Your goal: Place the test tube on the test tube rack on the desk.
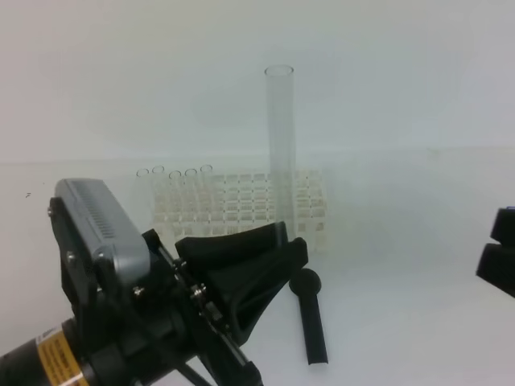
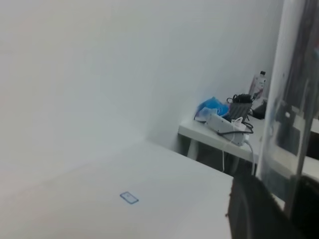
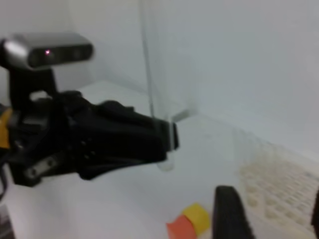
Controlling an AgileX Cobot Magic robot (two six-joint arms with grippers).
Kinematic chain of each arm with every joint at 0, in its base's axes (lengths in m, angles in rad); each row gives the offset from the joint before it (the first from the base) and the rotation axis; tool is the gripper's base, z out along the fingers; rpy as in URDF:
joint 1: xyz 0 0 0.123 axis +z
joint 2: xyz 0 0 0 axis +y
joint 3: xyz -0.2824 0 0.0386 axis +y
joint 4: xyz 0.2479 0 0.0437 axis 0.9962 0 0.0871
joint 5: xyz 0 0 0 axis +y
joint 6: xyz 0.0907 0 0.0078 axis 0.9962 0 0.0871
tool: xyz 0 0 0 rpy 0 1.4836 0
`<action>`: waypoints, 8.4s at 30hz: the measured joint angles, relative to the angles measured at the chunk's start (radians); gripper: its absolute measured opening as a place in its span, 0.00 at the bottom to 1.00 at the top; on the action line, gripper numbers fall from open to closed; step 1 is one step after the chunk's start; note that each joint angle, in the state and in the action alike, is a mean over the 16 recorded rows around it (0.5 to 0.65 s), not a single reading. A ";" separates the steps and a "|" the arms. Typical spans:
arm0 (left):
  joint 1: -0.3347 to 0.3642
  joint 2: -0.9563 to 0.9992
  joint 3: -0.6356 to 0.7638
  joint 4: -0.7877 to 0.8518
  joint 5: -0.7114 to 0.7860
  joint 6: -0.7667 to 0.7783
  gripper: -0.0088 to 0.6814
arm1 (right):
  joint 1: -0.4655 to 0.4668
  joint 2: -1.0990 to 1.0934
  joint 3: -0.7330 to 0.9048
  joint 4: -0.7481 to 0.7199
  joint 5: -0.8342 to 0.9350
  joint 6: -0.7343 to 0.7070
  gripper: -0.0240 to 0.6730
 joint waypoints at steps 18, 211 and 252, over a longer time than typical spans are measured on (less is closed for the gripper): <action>0.000 0.002 0.028 -0.019 -0.012 0.032 0.01 | 0.287 0.394 -0.344 0.207 0.022 -0.202 0.76; 0.000 -0.623 0.028 -0.011 1.119 0.088 0.01 | 0.731 1.484 -0.749 -0.975 -1.635 1.002 0.20; 0.000 -0.623 0.028 -0.011 1.119 0.088 0.01 | 0.722 1.231 -0.602 -0.721 -1.671 0.628 0.13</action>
